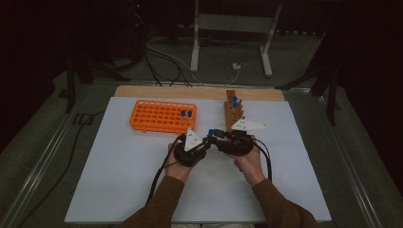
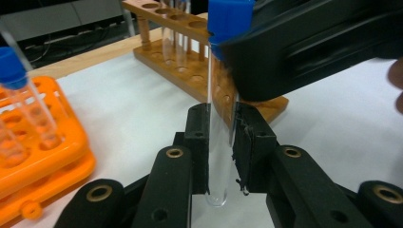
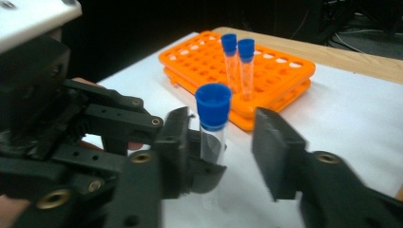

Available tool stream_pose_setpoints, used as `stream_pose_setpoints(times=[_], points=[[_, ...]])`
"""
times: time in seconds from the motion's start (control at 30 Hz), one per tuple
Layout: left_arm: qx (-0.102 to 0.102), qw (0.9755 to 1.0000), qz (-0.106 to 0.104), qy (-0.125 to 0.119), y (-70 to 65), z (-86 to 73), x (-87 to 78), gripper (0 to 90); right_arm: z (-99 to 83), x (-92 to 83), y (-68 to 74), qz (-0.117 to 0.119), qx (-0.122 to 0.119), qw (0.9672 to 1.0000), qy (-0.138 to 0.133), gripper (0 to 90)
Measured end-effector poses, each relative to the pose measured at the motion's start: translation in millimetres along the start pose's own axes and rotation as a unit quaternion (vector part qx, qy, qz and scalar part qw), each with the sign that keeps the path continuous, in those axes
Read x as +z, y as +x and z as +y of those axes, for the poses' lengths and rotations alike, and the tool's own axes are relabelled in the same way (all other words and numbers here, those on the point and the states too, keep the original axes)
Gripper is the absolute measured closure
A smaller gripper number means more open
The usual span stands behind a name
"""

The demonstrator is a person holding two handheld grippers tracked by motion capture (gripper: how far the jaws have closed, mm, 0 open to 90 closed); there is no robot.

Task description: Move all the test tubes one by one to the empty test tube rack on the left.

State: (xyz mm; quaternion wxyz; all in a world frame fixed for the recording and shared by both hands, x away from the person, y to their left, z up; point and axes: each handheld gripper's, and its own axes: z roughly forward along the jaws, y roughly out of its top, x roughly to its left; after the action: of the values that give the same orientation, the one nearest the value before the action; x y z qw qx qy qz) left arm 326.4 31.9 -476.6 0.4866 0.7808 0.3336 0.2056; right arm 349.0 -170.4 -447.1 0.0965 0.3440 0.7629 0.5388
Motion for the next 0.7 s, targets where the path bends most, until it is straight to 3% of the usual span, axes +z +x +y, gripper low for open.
stream_pose_setpoints(times=[0.13,0.3,0.4,0.57,0.7], points=[[-0.007,0.9999,0.008,-0.001,5.7,0.4,-2.3,77.9,2.4,-5.2,-4.6,-0.008,0.004,0.9999,-0.011,34.2],[-0.026,0.9996,0.006,-0.008,14.3,1.9,-6.1,77.9,3.1,-5.4,-8.9,-0.042,0.009,0.9991,-0.002,16.5],[-0.026,0.9996,0.011,-0.009,18.3,3.5,-8.5,77.9,2.2,-4.2,-10.6,-0.058,0.009,0.9982,0.007,11.9],[-0.028,0.9993,0.019,-0.013,26.4,7.3,-13.3,78.0,0.9,-6.0,-12.8,-0.065,0.002,0.9977,0.019,4.4],[-0.032,0.999,0.025,-0.019,34.4,11.4,-17.6,77.9,-0.8,-12.4,-15.1,-0.08,-0.012,0.9964,0.027,3.0]])
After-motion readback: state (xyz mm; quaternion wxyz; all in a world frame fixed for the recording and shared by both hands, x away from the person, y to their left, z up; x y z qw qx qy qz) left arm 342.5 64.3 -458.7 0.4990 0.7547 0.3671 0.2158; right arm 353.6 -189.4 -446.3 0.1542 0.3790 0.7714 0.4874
